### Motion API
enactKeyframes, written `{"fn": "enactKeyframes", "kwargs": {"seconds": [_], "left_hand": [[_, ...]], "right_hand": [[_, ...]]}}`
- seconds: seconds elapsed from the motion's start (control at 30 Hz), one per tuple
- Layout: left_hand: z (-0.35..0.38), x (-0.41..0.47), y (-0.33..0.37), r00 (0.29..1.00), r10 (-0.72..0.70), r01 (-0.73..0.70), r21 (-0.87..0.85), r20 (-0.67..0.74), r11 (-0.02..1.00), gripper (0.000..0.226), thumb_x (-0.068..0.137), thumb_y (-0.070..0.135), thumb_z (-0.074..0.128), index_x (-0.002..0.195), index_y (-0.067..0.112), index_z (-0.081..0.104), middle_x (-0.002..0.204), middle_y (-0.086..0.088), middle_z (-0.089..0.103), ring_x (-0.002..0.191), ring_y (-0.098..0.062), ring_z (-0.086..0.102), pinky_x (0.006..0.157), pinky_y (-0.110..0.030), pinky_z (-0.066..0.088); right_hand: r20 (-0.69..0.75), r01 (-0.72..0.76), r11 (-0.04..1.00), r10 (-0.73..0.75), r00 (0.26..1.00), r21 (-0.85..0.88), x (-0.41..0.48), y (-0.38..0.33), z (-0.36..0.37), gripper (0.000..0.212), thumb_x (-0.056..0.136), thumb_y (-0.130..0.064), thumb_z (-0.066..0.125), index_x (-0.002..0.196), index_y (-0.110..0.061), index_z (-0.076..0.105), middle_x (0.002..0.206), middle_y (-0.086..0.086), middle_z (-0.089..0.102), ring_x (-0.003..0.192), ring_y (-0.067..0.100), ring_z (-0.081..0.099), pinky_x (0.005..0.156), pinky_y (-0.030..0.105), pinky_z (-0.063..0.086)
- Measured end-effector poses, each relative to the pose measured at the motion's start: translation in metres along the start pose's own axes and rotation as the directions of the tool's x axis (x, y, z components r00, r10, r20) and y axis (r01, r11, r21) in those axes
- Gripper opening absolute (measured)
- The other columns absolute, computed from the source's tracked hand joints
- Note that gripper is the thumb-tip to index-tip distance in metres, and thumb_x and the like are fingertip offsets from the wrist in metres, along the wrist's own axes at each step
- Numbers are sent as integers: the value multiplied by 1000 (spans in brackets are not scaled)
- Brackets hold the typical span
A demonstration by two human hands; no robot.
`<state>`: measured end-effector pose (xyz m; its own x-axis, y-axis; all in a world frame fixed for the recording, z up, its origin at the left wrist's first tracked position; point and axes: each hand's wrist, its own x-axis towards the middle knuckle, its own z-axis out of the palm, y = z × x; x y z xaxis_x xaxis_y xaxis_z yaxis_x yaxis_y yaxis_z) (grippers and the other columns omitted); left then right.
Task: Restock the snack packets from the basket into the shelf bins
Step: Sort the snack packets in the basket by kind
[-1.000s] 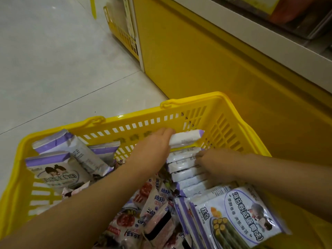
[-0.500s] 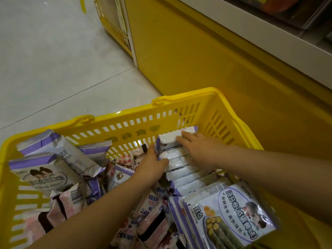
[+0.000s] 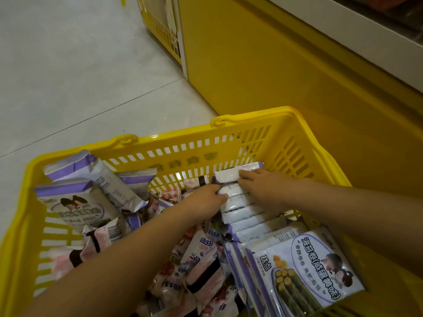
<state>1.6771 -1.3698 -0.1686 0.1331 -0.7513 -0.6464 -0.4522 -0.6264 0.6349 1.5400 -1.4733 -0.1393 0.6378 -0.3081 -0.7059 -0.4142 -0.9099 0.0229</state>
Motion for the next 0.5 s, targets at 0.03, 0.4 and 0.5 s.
{"fn": "enactKeyframes", "kwargs": {"seconds": [0.03, 0.4, 0.5], "left_hand": [[-7, -6, 3, 999, 33, -33, 51, -5, 998, 35, 99, 35, 46, 129, 19, 54, 105, 5, 55, 80, -6, 51, 68, -25, 41], [-111, -135, -16, 857, 487, -275, 649, -169, 709, 36, 96, 30, 52, 131, 33, 52, 129, 11, 57, 108, -10, 56, 85, -29, 48], [-128, -173, -31, 761, 614, -321, 700, -210, 638, 30, 93, 18, 54, 122, 23, 62, 119, 3, 63, 104, -21, 63, 81, -36, 52]], "right_hand": [[-21, 16, 999, -15, 1000, 42, -1, 0, -6, 69, 94, -19, 52, 152, -18, 15, 160, 5, 13, 140, 30, 27, 110, 44, 35], [-252, 253, 812, -136, 958, 526, -13, -67, -78, 52, 92, -33, 61, 140, -22, 44, 131, -1, 57, 111, 14, 57, 84, 21, 42], [-287, 287, 702, -122, 950, 651, -5, -99, -91, 65, 88, -38, 65, 144, -25, 36, 138, -1, 50, 116, 13, 54, 87, 24, 46]]}}
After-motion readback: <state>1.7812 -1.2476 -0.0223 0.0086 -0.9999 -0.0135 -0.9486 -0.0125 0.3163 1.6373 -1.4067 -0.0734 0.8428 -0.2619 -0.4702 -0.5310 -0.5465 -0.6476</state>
